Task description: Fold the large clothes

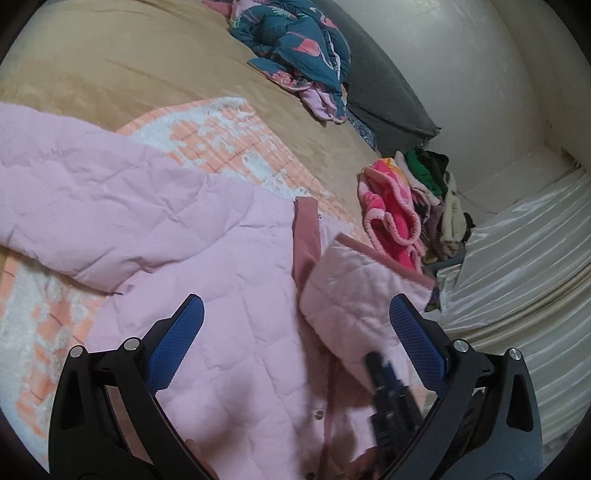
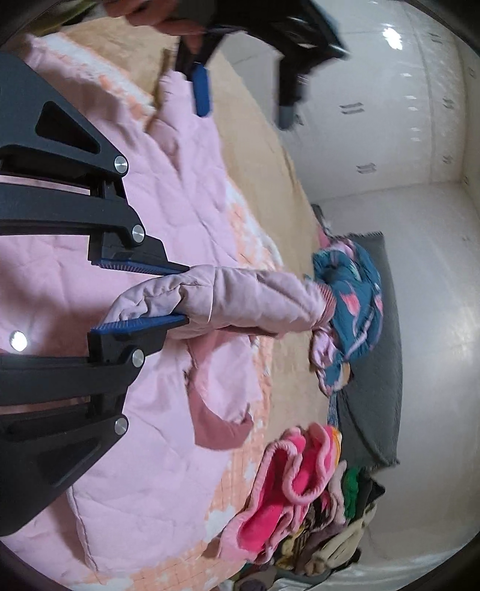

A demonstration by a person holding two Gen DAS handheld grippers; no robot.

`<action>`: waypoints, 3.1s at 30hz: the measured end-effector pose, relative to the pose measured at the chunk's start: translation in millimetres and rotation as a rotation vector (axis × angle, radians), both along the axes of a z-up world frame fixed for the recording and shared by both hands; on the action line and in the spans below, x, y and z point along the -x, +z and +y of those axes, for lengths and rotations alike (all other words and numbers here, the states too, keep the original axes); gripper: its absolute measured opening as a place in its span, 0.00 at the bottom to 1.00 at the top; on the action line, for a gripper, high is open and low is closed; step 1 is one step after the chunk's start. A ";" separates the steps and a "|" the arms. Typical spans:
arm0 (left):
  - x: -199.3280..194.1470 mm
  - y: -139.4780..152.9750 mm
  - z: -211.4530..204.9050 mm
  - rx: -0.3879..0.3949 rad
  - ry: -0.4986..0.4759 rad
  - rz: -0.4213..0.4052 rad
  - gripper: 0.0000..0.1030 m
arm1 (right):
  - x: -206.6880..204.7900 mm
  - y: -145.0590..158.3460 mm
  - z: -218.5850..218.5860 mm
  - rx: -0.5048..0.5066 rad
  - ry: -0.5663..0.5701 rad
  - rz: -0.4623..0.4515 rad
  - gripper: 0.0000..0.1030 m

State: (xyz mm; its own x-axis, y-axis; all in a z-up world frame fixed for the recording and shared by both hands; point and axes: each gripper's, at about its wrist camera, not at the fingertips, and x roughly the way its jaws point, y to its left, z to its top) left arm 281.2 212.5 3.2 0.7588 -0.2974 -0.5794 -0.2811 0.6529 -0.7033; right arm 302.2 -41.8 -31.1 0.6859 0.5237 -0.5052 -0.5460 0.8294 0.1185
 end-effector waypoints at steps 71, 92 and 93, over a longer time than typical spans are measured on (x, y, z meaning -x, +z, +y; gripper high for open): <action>-17.9 -65.7 -76.1 -0.488 -0.150 0.147 0.51 | -50.1 -76.1 -181.9 -0.029 -0.526 0.503 0.79; 43.6 -38.0 -74.9 -0.605 -0.118 0.143 0.91 | 5.0 -5.1 -138.9 -0.027 -0.464 0.291 0.96; 46.8 -35.5 -72.4 -0.606 -0.114 0.142 0.91 | 5.8 -3.4 -136.0 -0.027 -0.461 0.286 0.96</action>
State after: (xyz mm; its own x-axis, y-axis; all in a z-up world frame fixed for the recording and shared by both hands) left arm 234.4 140.1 -32.3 0.6454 0.0405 -0.7628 -0.2496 0.9550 -0.1604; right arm 296.4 -177.8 -34.5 0.6849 0.2158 -0.6960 -0.0688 0.9700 0.2331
